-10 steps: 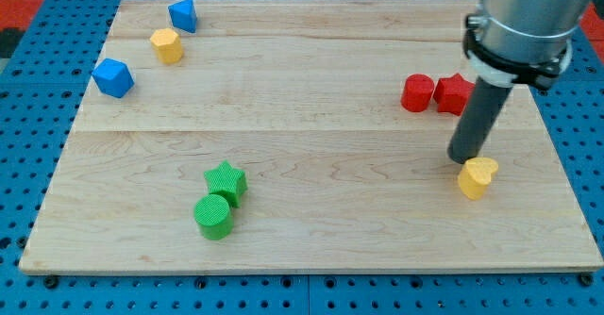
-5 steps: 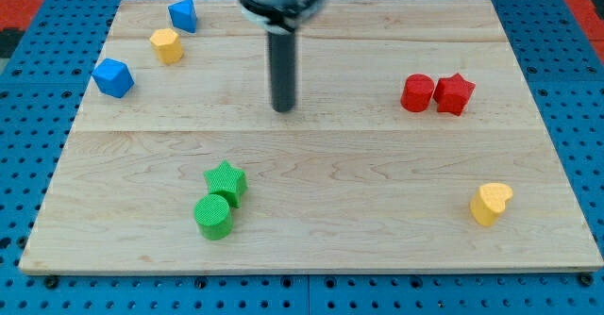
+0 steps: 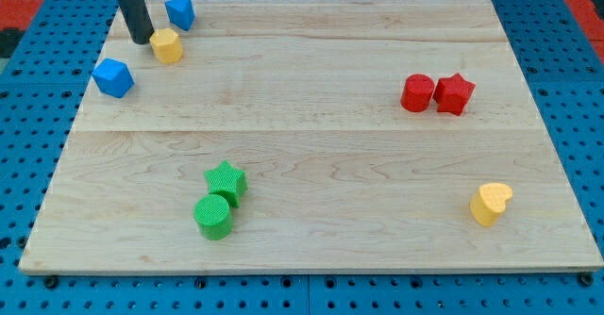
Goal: Put the hexagon on the left side of heart
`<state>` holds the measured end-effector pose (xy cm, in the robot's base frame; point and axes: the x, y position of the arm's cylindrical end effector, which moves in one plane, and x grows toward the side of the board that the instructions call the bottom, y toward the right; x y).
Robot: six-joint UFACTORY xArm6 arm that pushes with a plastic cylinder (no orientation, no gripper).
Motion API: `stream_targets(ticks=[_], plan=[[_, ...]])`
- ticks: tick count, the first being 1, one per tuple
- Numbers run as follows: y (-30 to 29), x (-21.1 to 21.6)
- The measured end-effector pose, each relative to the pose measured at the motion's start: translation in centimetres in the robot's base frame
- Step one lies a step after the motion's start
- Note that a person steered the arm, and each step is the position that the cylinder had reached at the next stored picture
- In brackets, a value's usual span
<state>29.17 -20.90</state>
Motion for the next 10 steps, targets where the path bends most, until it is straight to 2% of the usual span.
stream_targets(ticks=[2,4,5,6,7,8,10], plan=[[13.1,4.6],[21.0,14.4],[24.1,15.2],[24.2,13.4],[26.7,13.3],[29.4,15.8],[31.9,15.7]])
